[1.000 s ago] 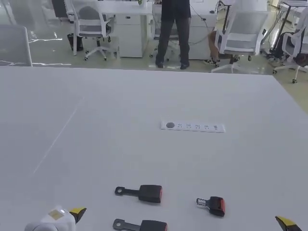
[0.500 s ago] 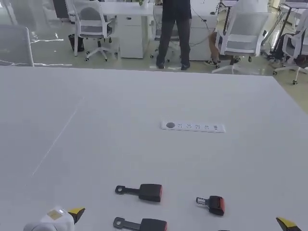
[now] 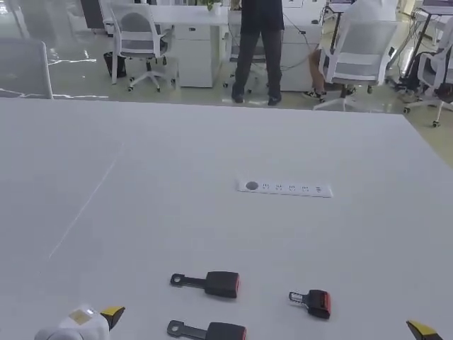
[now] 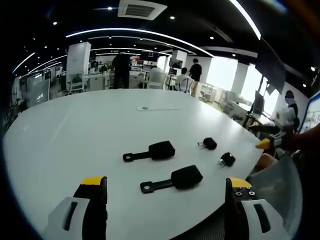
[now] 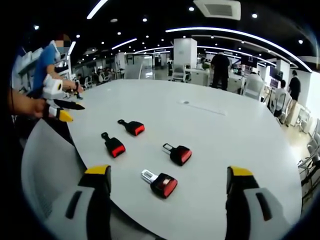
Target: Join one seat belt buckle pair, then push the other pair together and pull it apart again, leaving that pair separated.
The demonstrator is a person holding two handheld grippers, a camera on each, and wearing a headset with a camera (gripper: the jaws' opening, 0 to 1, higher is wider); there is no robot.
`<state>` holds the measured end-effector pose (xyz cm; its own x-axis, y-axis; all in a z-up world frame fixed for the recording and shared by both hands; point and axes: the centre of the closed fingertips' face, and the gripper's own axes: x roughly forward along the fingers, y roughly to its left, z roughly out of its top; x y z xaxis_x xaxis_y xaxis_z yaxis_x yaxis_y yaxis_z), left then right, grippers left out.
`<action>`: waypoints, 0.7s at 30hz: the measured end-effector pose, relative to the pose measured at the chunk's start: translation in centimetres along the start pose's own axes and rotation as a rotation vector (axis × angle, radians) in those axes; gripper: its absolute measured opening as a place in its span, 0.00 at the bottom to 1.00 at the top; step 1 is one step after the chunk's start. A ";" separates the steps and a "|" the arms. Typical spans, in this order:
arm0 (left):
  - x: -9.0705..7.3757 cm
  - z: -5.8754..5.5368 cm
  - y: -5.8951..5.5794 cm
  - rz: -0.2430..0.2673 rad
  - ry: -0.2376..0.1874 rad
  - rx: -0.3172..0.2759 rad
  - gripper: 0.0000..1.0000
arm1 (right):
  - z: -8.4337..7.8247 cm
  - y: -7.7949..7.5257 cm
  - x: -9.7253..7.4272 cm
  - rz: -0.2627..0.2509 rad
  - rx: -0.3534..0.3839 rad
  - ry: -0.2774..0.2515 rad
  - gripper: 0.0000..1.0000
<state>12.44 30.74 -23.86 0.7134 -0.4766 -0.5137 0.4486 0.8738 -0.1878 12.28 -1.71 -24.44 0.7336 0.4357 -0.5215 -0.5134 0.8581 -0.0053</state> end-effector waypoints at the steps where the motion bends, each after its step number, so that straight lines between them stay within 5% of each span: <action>1: 0.0 0.1 -0.1 0.001 0.000 0.000 1.00 | 0.0 0.0 0.0 0.000 -0.001 0.001 0.99; 21: 0.1 0.1 0.3 -0.001 0.005 0.003 1.00 | -0.7 0.0 0.0 0.000 0.002 0.015 0.99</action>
<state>12.72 30.96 -23.91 0.7104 -0.4772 -0.5174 0.4511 0.8729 -0.1857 12.01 -1.87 -25.03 0.7269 0.4317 -0.5341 -0.5126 0.8586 -0.0037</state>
